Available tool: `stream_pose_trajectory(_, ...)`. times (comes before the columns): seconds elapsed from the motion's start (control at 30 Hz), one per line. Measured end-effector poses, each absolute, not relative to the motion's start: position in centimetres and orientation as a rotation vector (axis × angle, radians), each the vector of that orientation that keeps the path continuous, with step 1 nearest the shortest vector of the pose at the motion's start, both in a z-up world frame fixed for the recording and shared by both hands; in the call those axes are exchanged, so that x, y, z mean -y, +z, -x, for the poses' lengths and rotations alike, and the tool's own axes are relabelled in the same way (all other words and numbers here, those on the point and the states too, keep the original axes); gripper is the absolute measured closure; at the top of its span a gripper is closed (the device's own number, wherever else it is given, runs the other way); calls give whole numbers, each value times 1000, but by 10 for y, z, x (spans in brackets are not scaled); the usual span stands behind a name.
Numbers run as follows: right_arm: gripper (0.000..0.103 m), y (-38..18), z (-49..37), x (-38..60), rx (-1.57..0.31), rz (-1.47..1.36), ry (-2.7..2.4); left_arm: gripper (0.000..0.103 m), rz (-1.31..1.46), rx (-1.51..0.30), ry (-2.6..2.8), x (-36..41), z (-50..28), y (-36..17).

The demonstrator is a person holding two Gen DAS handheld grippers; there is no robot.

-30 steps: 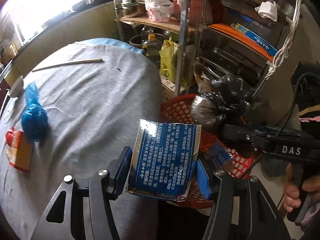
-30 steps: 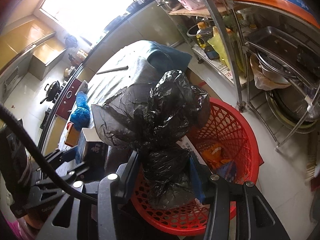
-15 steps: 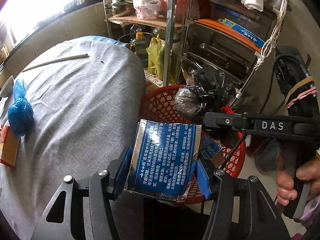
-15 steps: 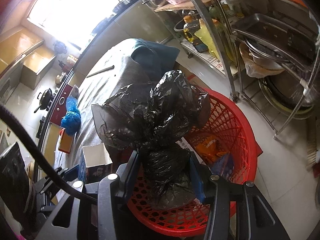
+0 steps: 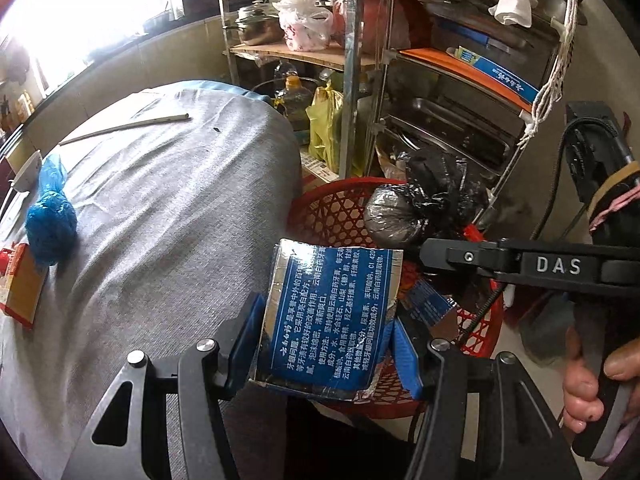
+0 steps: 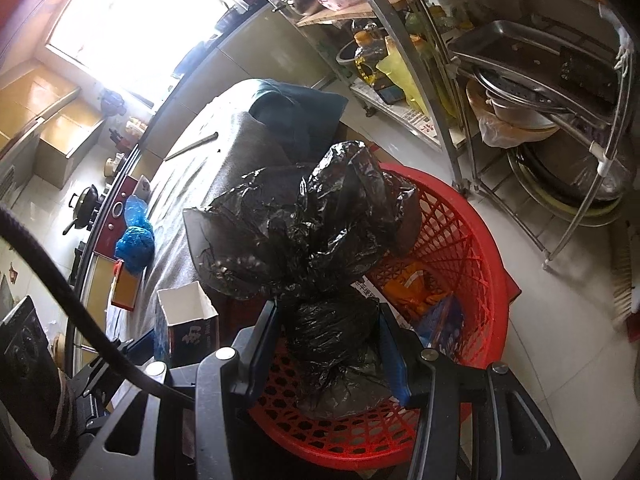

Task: Collect trash
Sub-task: 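Open the left tool over the red basket to drop the blue box, then press the black bags down in the basket, then open the right tool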

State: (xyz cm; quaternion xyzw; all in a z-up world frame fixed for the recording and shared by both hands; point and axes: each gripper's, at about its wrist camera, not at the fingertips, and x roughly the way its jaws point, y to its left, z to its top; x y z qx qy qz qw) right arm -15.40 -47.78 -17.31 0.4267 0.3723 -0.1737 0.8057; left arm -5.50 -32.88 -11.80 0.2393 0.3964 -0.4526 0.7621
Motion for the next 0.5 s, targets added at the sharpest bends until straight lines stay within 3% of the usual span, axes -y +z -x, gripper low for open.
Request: stream_pose_trajectory(0.5,52,-146,175,470,-745,-863,-332,42,-533,-767,-920,323,79,-92)
